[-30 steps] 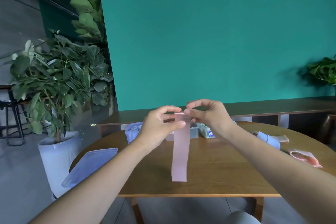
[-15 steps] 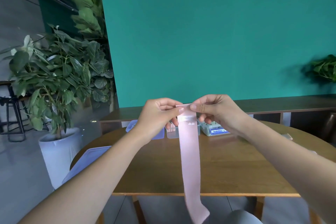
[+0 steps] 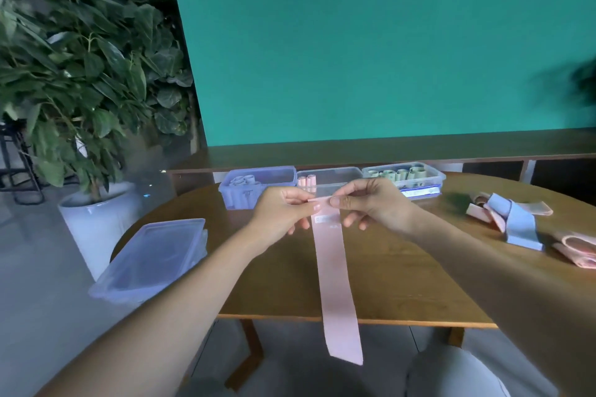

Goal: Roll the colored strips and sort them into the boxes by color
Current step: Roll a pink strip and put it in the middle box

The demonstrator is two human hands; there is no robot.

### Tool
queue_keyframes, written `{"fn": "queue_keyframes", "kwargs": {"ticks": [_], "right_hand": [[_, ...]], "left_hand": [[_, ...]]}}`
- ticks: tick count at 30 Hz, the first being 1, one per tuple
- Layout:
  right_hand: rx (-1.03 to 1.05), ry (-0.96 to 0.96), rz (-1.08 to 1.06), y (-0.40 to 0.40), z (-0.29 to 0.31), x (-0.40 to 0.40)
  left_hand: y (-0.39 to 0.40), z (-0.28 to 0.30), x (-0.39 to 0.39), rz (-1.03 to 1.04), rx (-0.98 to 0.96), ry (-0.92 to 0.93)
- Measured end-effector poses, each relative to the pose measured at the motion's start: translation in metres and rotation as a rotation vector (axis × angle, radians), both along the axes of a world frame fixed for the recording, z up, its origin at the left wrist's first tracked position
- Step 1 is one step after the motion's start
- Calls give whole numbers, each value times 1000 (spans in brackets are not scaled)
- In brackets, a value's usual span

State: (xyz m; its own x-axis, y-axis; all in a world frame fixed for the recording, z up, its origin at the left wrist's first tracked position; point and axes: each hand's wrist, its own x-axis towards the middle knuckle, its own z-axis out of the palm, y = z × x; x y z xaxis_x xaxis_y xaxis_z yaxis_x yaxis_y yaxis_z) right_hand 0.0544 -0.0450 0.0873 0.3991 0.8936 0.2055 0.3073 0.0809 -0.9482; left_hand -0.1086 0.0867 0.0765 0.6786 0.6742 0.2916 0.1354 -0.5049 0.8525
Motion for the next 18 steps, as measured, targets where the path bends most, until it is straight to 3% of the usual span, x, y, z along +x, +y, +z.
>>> {"fn": "queue_keyframes", "kwargs": {"ticks": [18], "right_hand": [[-78, 57, 48, 90, -68, 63]], "left_hand": [[77, -69, 51, 16, -287, -55]]}}
